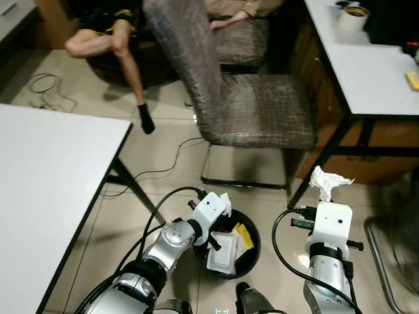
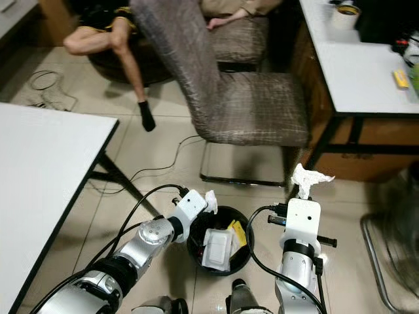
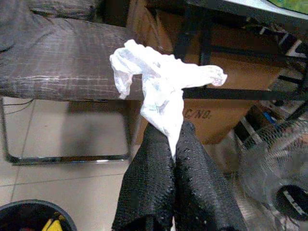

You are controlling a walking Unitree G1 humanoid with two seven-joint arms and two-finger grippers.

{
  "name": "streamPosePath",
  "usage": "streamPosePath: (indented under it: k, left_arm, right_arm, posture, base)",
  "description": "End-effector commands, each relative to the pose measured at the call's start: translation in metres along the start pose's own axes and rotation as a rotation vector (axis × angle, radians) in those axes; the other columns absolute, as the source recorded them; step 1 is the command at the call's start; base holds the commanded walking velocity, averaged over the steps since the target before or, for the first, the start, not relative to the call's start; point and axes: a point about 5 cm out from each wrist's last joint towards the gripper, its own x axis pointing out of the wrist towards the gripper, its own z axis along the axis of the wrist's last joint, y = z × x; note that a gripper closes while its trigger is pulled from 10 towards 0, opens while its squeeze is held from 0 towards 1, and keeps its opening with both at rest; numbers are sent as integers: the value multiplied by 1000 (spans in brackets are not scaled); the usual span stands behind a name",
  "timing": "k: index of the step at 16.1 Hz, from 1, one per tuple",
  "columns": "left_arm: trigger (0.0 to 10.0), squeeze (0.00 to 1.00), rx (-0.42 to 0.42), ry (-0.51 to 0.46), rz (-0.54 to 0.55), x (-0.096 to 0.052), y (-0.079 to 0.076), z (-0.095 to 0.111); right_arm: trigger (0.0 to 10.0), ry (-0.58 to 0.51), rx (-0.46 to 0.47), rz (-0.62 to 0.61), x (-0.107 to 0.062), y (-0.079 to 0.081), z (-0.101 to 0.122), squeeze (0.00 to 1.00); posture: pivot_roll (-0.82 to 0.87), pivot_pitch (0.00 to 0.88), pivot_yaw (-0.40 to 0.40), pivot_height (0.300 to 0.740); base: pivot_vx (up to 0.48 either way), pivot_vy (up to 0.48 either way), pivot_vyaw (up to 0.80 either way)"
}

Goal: Picking trash to rubbish bin

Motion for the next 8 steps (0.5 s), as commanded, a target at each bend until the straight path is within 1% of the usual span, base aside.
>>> streamPosePath:
  k: [1,8]
  left_arm:
    - [10000,0,11,39,-6,-2,-4,-10]
    - [10000,0,26,65,-28,-1,-14,-19]
  right_arm:
    - [10000,25,11,-4,-2,2,-5,0]
    - [10000,58,-5,10,-4,4,-14,0]
  posture:
    - [-9,215,79,740]
    - [-24,217,74,740]
  base:
    - [0,0,-769]
    - [0,0,-769]
